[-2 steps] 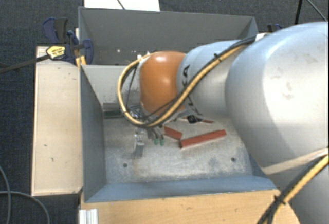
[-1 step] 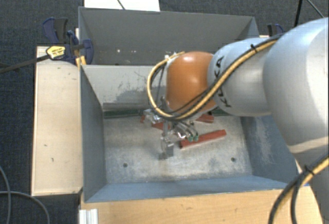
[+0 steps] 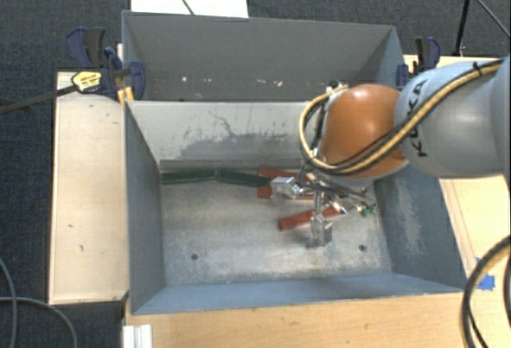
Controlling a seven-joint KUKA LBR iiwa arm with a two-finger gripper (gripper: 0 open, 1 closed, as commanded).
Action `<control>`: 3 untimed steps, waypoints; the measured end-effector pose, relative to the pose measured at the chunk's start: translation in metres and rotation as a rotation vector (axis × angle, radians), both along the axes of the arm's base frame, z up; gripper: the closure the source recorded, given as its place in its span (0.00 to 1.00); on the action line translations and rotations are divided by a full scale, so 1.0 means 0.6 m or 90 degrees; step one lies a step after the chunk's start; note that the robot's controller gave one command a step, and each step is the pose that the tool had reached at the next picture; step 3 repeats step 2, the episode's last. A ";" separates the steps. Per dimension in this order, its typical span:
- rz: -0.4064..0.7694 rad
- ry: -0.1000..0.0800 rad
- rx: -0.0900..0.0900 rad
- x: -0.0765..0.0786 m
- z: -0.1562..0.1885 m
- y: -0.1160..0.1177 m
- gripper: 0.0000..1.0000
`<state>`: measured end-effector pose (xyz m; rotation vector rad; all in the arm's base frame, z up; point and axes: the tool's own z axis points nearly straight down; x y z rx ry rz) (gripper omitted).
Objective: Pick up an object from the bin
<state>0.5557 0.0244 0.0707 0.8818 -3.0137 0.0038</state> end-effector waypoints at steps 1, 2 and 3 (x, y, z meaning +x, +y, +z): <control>0.000 0.000 0.002 0.000 0.000 0.007 1.00; 0.040 -0.008 0.001 0.018 0.241 -0.094 1.00; 0.040 -0.008 0.001 0.018 0.241 -0.094 1.00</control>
Offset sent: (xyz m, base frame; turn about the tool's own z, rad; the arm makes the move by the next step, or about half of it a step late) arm 0.0000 0.0000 0.0000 0.0000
